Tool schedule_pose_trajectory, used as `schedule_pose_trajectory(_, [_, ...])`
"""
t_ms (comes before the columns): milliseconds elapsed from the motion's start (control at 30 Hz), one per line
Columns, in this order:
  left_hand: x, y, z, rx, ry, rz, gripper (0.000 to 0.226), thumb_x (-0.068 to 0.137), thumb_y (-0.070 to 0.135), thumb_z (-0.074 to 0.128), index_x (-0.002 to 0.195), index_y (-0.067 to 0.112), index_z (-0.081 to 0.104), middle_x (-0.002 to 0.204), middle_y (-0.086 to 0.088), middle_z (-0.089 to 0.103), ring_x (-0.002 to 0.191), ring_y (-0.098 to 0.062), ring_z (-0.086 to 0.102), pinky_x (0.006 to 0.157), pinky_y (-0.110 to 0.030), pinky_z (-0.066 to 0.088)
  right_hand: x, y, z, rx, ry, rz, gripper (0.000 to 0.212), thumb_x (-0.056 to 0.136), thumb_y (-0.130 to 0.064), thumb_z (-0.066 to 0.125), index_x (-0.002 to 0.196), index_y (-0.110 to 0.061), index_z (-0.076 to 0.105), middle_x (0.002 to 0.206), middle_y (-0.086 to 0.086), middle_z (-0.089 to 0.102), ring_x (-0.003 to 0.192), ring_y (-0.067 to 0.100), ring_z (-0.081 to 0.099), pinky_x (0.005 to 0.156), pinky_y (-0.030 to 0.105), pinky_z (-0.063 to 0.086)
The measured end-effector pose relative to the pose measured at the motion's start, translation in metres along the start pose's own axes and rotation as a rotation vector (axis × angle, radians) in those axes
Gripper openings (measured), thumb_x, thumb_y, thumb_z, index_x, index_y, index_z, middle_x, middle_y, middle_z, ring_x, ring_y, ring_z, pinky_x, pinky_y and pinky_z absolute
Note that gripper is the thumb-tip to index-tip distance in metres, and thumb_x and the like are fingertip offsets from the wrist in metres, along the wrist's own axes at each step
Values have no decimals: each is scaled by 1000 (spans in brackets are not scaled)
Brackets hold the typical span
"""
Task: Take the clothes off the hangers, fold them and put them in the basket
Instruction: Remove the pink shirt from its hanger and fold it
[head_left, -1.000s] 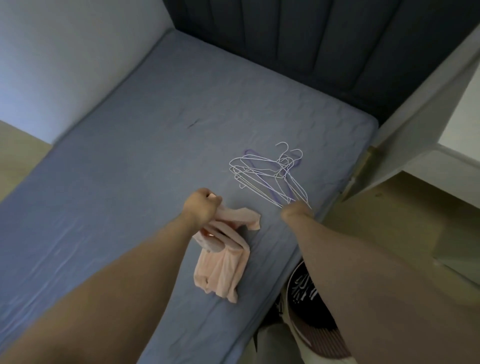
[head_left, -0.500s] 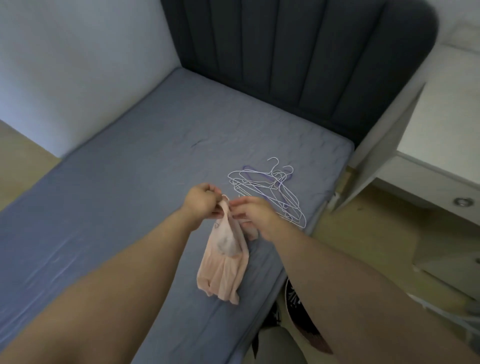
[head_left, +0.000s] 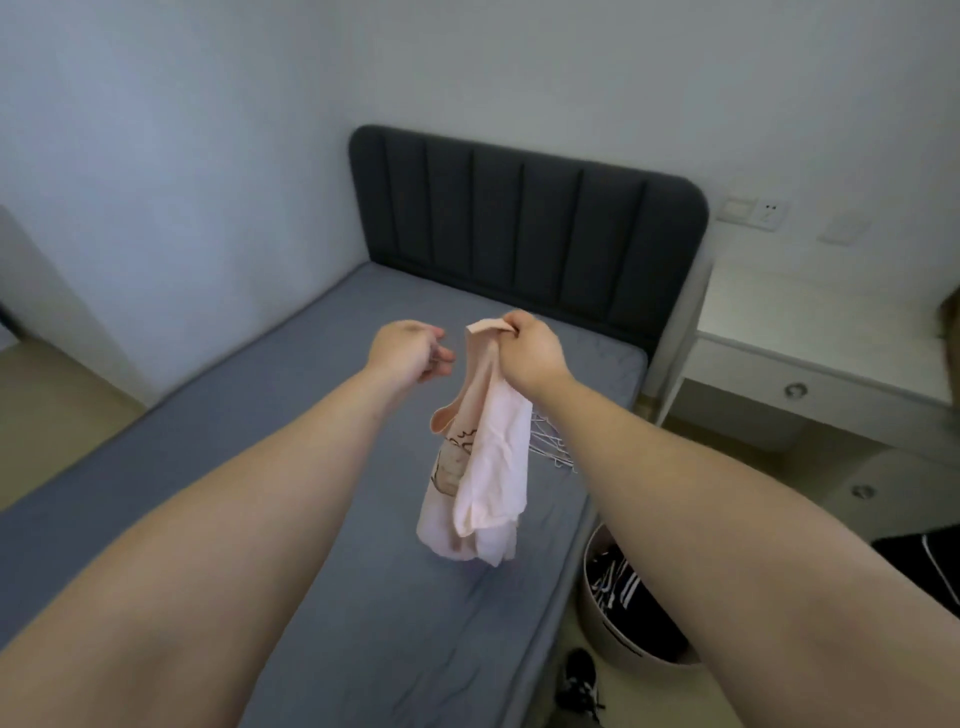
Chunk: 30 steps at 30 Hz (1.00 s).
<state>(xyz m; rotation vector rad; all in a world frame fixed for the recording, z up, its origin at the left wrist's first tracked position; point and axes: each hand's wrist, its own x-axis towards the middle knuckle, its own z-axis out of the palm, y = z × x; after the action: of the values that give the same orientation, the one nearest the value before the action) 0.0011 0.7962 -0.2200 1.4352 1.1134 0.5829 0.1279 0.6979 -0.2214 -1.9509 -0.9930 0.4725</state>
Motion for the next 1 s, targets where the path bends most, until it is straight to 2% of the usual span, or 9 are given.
schedule_pose_trajectory(133, [-26,-30,-32,388,42,116,28,82,3,63,103,22,67,108,-1,69,97,-20,65,80,-28,52,-36,-41,-21,76,55,-84,31,94,-4,33,102,-15,61,90,-4,60,79,10,52,63,22,40])
schedule_pose_trajectory(300, [-60,-68,-35,632,-133,82,74,75,11,79,142,19,48,142,-1,52,127,-23,53,97,-28,43,-75,-74,-35,183,81,-123,31,91,-2,37,99,-13,64,91,-6,62,84,9,54,74,26,46])
schedule_pose_trajectory(333, [-67,-73,-31,623,-153,86,70,75,12,77,140,19,50,139,-1,55,124,-23,55,91,-27,45,-81,-78,-38,203,91,-122,30,91,-2,37,98,-13,65,91,-6,63,86,10,55,76,27,47])
schedule_pose_trajectory(400, [-74,-83,-27,616,-153,97,32,77,12,70,108,16,62,111,-4,67,97,-24,65,67,-25,46,-89,-81,-45,242,119,-112,30,90,-3,38,95,-15,65,93,-5,64,89,11,56,78,28,47])
schedule_pose_trajectory(467, [-78,-87,-26,636,-104,100,10,78,12,63,78,13,53,78,-4,61,69,-24,57,54,-25,37,-94,-78,-54,260,174,-92,31,91,-4,37,91,-17,64,93,-5,64,88,12,56,77,28,47])
schedule_pose_trajectory(567, [-77,-82,-36,509,2,56,10,83,12,58,78,10,50,75,-6,55,61,-25,53,53,-27,39,-96,-61,-69,190,295,0,31,92,-9,35,93,-21,64,93,-5,63,89,14,56,75,30,48])
schedule_pose_trajectory(733, [-76,-51,-63,207,82,141,8,89,9,55,83,11,50,81,-4,50,73,-20,50,51,-31,53,-102,-32,-87,4,373,252,33,83,-27,33,99,-34,61,112,2,61,105,29,55,96,43,48])
schedule_pose_trajectory(867, [-76,-29,-81,444,72,332,11,82,16,67,89,15,59,81,4,60,71,-15,54,54,-26,42,-107,-17,-91,-218,366,284,23,87,-33,38,85,-24,59,81,-6,57,102,31,55,96,42,46])
schedule_pose_trajectory(1000, [-80,-17,-94,801,-89,354,16,71,15,77,79,12,64,76,2,61,71,-19,54,55,-26,36,-111,-6,-91,-195,348,269,24,87,-45,45,87,-31,64,80,-13,58,101,27,54,98,42,44])
